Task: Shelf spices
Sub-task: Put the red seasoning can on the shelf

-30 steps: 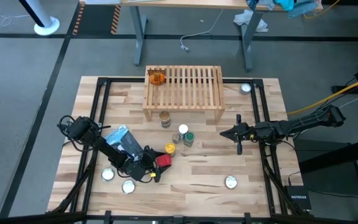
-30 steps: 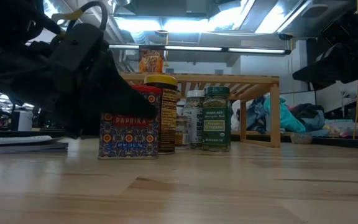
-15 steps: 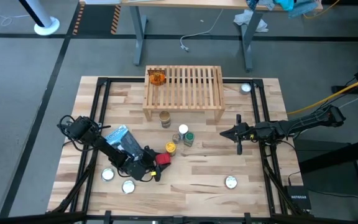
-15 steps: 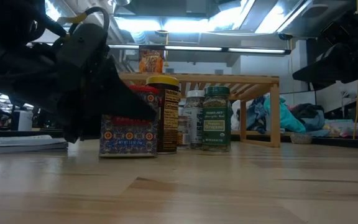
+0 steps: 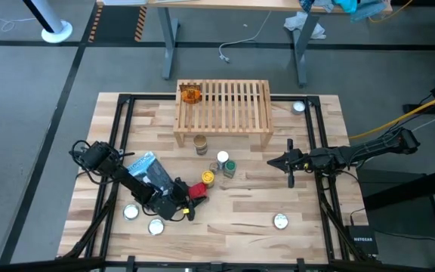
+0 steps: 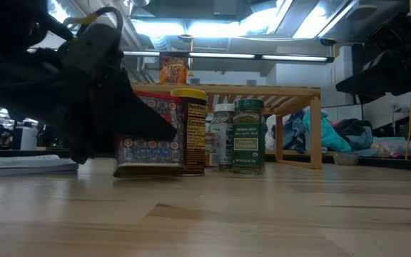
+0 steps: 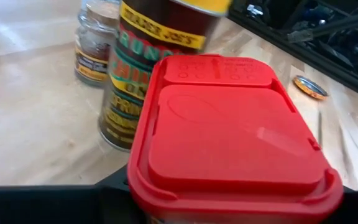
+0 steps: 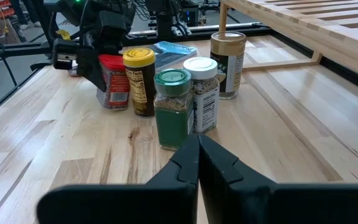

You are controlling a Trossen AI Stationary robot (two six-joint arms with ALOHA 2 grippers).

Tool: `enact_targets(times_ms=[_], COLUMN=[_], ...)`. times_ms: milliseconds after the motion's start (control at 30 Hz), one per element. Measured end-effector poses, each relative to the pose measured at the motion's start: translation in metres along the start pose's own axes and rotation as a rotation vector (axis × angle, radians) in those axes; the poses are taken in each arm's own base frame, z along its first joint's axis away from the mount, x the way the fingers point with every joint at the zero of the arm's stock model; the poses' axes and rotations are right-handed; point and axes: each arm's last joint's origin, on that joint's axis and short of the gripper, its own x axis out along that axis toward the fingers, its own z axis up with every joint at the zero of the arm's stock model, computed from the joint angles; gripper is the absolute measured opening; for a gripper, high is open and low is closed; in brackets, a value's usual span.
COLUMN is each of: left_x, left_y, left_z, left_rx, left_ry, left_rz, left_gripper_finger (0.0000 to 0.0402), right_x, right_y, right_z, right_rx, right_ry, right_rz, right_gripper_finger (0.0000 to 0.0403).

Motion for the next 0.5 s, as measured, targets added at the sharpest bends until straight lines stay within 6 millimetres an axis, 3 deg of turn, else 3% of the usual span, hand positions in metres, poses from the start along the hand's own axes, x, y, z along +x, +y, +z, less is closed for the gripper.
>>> enact_targets(times_ms=[300,500], left_x=[-0.012,-0.029], left_y=[-0.013,-0.029], left_z=[0.002,0.029], left_rx=[-0.092,-0.074], left_ry=[-0.004,-0.05], left_rz=[-0.082,-0.154], left_gripper_finger=[0.0172,0.0172], right_x=[0.0,0.0], right_y=[0.0,0.0], right_z=[0.0,0.0], right_rx=[0.0,0.0], right_ry=[0.0,0.0], right_rz=[0.0,0.0], right_gripper_finger=[0.0008,0.0008])
